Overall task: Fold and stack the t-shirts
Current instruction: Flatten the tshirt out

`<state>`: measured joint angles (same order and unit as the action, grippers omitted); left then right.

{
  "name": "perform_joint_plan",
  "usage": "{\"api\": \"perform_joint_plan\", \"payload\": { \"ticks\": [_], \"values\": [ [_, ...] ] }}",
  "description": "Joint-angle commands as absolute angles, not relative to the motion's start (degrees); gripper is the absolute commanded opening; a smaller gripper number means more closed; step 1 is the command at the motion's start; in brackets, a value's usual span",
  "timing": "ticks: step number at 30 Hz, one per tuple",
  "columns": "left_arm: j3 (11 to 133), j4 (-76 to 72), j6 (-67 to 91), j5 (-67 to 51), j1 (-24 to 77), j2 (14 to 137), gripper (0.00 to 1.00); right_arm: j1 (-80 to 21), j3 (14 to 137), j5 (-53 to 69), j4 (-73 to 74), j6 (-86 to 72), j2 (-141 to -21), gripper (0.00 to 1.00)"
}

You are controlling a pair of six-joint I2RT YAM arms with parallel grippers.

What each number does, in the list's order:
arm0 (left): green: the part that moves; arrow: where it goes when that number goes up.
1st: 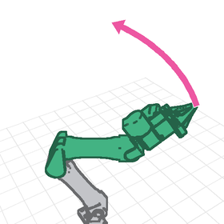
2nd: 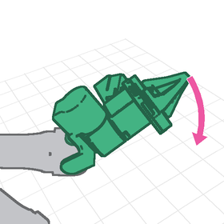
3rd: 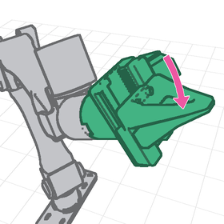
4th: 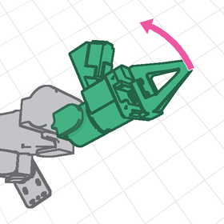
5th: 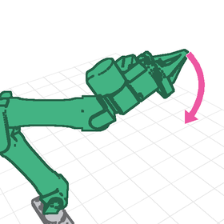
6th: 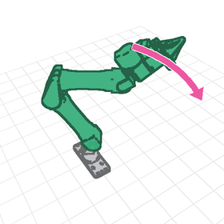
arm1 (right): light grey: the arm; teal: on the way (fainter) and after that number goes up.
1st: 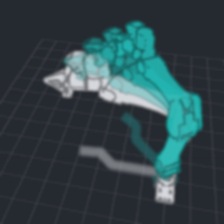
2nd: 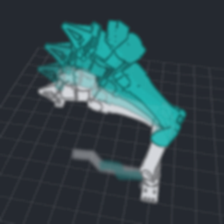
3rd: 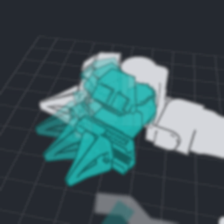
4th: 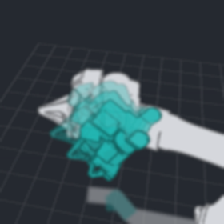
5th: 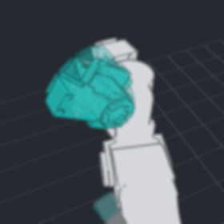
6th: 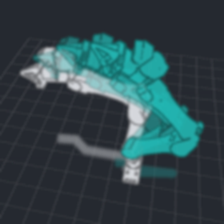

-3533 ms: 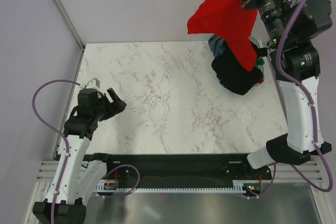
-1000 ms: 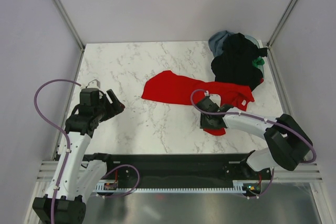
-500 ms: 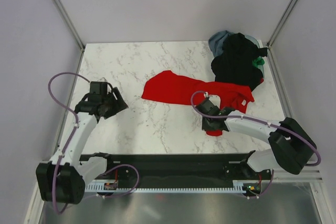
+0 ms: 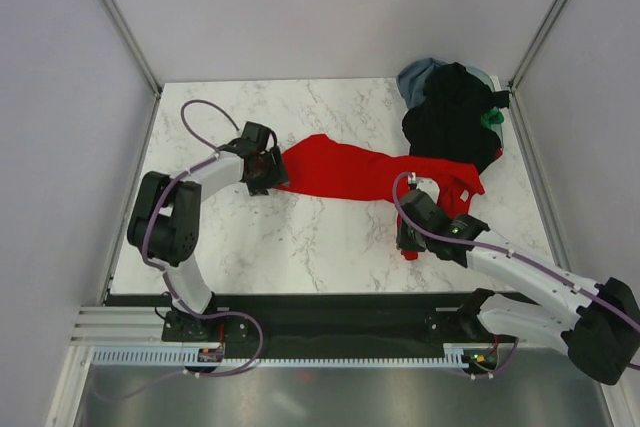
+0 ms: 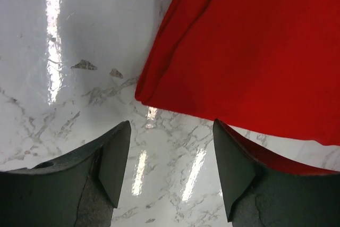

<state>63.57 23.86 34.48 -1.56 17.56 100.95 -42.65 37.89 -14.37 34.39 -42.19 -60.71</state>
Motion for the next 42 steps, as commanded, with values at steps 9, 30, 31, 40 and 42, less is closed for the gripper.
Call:
{"api": "perform_joint_plan", "payload": {
  "ticks": [9, 30, 31, 40, 42],
  "values": [
    [70.1, 19.2, 38.7, 6.1, 19.6, 108.8, 0.57, -42.9, 38.1, -11.7, 37.1, -40.0, -57.3, 0.0],
    [100.2, 58.5, 34.5, 10.9, 19.1, 79.5, 0.02, -42.9, 67.4, -19.2, 70.7, -46.7, -45.4, 0.0],
    [101.2, 60.5, 33.8, 11.3, 18.6, 80.0, 0.02, -42.9, 69.1, -20.4, 72.1, -47.5, -44.0, 0.0],
    [91.9, 57.8, 26.6, 0.3, 4.5, 95.6, 0.42, -42.9, 64.7, -18.5, 72.9, -49.8, -38.9, 0.0],
    [88.9, 57.7, 25.3, 0.3, 2.2, 98.0, 0.67, -42.9, 63.6, -18.0, 71.5, -49.9, -38.7, 0.0]
  ]
}}
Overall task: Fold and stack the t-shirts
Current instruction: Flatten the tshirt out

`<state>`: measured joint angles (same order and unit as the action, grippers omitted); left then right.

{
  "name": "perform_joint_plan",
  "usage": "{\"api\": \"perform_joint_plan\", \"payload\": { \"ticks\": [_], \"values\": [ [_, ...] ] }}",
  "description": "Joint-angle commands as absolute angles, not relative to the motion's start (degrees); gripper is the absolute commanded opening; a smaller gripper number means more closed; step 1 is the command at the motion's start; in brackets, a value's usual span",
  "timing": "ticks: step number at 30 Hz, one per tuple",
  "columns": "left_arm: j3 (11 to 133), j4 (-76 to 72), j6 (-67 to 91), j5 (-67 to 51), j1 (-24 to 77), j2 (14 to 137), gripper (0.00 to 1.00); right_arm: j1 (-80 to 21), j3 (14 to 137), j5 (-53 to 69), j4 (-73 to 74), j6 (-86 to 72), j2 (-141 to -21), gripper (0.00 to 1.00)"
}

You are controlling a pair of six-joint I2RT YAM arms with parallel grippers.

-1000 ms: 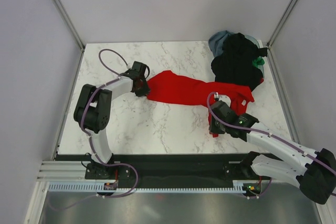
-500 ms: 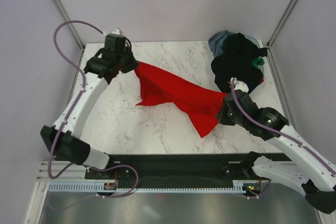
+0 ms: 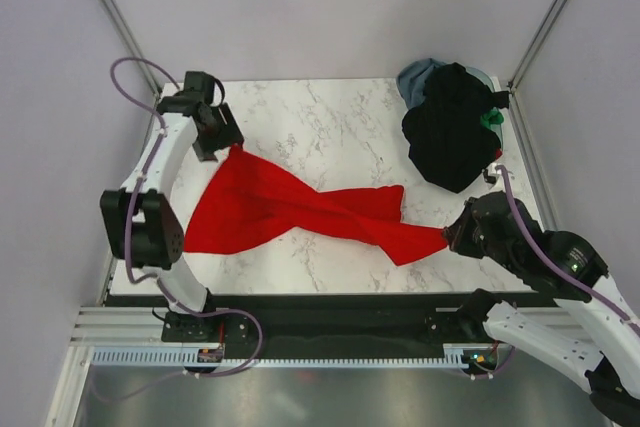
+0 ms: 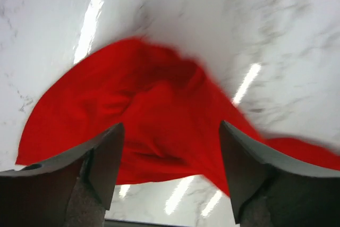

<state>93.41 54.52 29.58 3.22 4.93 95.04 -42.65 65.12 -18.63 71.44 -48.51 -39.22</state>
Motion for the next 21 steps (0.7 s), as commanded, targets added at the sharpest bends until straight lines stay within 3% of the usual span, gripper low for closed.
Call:
{"api": "perform_joint_plan", "payload": {
  "ticks": [1, 4, 6, 16, 21],
  "values": [
    [87.4, 57.6, 25.6, 0.3, 1.6, 97.4, 0.83, -42.8, 63.1, -17.9, 71.3, -49.8, -38.9, 0.0],
    [79.6, 53.7, 26.5, -1.6, 0.1, 90.8, 0.95, -42.8, 62.3, -18.6, 70.7, -49.4, -39.9, 0.0],
    [76.0, 52.6, 27.0, -1.2, 0.1, 88.0, 0.96, -42.9, 61.7, -18.5, 69.2, -49.0, -40.4, 0.0],
    [62.2, 40.7, 29.0, -8.5, -0.9, 80.2, 0.73, -42.9, 55.6, -16.3, 62.2, -46.8, -43.8, 0.0],
    [61.0, 37.9, 30.5, -10.3, -0.7, 84.4, 0.71, -42.9, 54.6, -16.5, 61.1, -46.0, -44.2, 0.0]
  ]
}}
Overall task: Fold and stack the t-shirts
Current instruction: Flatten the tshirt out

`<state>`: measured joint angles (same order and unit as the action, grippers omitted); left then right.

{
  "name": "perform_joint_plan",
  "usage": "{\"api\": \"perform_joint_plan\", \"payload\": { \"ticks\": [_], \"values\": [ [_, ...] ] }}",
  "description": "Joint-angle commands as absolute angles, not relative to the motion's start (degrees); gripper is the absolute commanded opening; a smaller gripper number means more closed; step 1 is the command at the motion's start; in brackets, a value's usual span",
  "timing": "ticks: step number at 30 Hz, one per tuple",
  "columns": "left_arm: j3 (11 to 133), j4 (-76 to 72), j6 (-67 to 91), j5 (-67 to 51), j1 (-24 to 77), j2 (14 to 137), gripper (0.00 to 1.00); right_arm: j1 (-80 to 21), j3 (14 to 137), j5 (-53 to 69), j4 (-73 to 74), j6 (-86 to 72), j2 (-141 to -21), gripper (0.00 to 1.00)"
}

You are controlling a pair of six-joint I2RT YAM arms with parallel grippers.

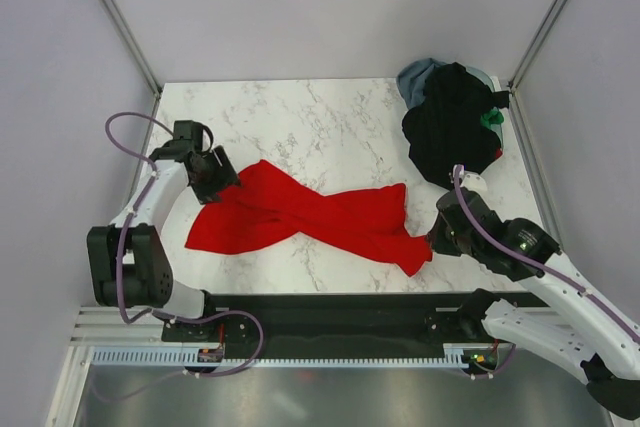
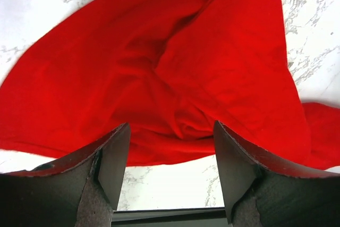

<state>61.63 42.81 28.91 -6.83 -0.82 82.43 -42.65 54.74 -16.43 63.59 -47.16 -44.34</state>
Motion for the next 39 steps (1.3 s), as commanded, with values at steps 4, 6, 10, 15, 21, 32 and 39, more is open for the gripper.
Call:
{"api": "perform_joint_plan", "payload": {
  "ticks": [4, 6, 10, 15, 21, 32, 39],
  "values": [
    [60.3, 35.3, 30.7, -11.2, -0.7, 88.2, 0.68, -42.9, 54.2, -16.9, 60.9, -45.5, -44.4, 0.0],
    [60.1, 34.0, 30.6, -11.1, -0.7, 89.5, 0.66, -42.9, 54.0, -16.8, 60.6, -45.4, -44.3, 0.0],
    [60.2, 32.9, 30.9, -10.9, -0.6, 92.5, 0.61, -42.9, 53.4, -16.9, 60.6, -45.3, -44.3, 0.0],
    [60.5, 31.6, 31.5, -10.5, -0.6, 95.3, 0.57, -42.8, 52.9, -17.2, 60.5, -45.1, -44.3, 0.0],
    [61.0, 30.4, 32.1, -10.3, 1.1, 97.5, 0.52, -42.9, 52.8, -17.5, 60.4, -44.8, -44.6, 0.0],
    [61.0, 29.8, 32.0, -10.8, 1.5, 97.3, 0.02, -42.9, 52.6, -17.8, 60.4, -44.8, -44.6, 0.0],
    [61.0, 30.8, 31.4, -10.8, 1.5, 93.9, 0.02, -42.9, 53.9, -17.8, 60.8, -44.9, -44.5, 0.0]
  ]
}}
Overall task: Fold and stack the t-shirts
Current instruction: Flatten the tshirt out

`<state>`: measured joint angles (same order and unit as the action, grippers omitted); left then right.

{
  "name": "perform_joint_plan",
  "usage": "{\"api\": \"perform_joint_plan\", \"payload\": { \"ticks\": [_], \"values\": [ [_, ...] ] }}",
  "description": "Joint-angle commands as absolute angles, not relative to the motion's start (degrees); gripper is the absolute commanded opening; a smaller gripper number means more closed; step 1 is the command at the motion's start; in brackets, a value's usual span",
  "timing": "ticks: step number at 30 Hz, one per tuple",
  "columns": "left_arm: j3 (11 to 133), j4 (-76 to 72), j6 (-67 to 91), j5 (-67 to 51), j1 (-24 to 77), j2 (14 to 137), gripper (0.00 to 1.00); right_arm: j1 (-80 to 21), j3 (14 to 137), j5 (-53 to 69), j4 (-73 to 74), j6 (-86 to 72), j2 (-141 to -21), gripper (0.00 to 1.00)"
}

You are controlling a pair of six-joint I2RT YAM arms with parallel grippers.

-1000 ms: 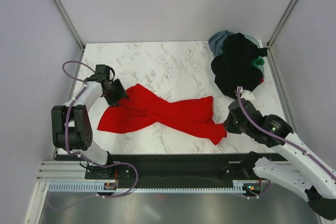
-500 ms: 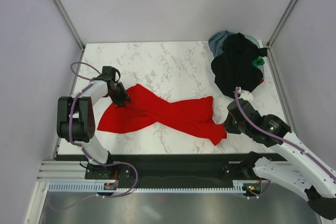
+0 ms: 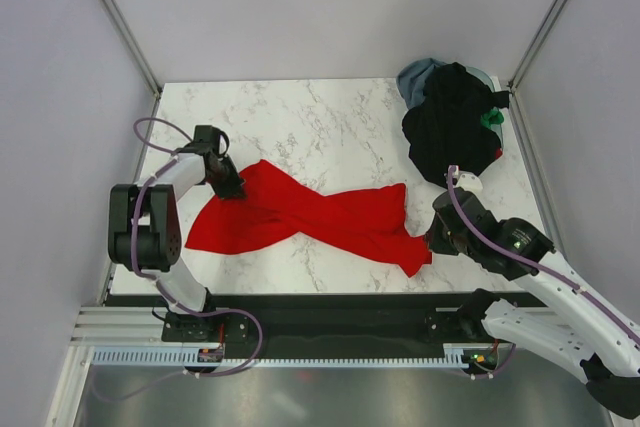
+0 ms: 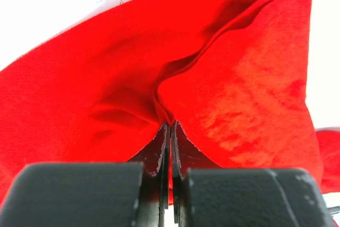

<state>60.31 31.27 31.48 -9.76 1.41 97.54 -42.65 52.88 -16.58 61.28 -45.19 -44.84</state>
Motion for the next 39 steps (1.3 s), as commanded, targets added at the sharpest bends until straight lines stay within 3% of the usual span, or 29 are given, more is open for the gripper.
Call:
{"api": "perform_joint_plan", "payload": {
  "ticks": [1, 8, 20, 31, 39],
  "values": [
    [61.2, 30.8, 31.4, -10.8, 1.5, 93.0, 0.02, -42.8, 54.2, -18.2, 60.9, -44.6, -44.5, 0.0],
    [66.9, 36.9, 30.5, -13.5, 1.4, 81.1, 0.02, -42.8, 61.9, -17.4, 59.7, -38.5, -46.9, 0.0],
    [89.2, 53.0, 33.5, -8.0, 1.4, 52.5, 0.02, -42.9, 100.3, -15.5, 59.4, -22.9, -53.3, 0.0],
    [128.9, 61.6, 27.4, -3.2, 1.4, 50.5, 0.02, -42.9, 114.5, 1.9, 48.5, -12.0, -44.2, 0.0],
    [132.0, 55.0, 25.0, -0.2, 1.8, 46.0, 0.02, -42.9, 125.4, 3.4, 42.4, -8.7, -43.5, 0.0]
  ]
}}
